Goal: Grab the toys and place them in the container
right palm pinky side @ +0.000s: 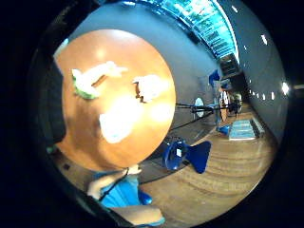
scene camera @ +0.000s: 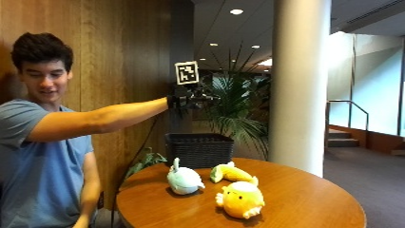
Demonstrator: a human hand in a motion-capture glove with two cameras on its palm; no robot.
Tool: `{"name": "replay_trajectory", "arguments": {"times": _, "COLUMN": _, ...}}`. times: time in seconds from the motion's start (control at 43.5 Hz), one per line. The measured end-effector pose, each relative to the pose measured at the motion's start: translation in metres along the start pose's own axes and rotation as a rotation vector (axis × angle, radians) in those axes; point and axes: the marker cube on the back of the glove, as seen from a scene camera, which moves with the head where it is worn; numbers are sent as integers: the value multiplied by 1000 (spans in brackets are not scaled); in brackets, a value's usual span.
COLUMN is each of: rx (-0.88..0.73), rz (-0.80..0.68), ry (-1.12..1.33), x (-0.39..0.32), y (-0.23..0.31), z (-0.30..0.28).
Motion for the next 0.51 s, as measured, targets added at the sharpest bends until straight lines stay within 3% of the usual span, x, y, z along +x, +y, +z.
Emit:
{"name": "replay_trajectory", "arguments": {"times": 0.115, "rx": 1, "rz": 2, "ry": 18, "x": 2, "y": 0, "z": 2}}
{"name": "replay_trajectory", "arguments": {"times": 0.23, "rx": -11, "rz": 125, "ry": -15, "x": -1, "y": -4, "z": 1}}
{"name": "replay_trajectory", "arguments": {"times": 0.437, "rx": -2, "rz": 51, "ry": 1, "x": 3, "y": 0, "z": 0}}
{"name": "replay_trajectory", "arguments": {"times": 0.506, "rx": -9, "rz": 43, "ry": 107, "x": 17, "y": 2, "z": 5}}
